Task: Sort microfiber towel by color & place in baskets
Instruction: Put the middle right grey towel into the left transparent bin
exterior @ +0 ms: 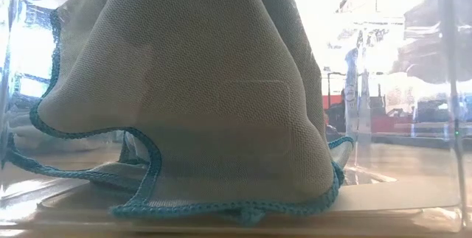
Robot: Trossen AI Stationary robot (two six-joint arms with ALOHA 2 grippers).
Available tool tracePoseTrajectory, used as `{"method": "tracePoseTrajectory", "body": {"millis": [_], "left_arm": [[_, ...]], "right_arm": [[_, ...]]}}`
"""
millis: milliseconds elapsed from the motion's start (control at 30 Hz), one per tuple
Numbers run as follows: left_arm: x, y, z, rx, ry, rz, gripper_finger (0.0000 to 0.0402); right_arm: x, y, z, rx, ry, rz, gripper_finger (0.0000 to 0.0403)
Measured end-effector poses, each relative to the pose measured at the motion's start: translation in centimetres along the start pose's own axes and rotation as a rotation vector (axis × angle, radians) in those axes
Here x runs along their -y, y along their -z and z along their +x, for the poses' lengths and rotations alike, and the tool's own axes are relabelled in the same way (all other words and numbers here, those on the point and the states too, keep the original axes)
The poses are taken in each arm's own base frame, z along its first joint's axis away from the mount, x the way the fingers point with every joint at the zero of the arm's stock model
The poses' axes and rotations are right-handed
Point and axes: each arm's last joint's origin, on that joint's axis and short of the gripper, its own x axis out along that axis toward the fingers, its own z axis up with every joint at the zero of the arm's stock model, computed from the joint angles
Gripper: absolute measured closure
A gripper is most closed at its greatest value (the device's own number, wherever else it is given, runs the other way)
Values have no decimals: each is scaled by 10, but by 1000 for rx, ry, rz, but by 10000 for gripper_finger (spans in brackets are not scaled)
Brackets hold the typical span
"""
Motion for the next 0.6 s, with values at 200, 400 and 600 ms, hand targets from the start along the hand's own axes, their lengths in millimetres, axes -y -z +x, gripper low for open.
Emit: {"method": "tracePoseTrajectory", "body": {"millis": [200, 400, 600], "left_arm": [[4, 7, 15, -9, 41, 3, 241], [4, 8, 15, -21, 32, 6, 379], [5, 5, 6, -94, -106, -43, 390]], "right_arm": [[0, 1, 0, -7, -1, 1, 400], [0, 6, -1, -64, 3, 33, 377], [3, 7, -18, -193, 43, 75, 319]]}}
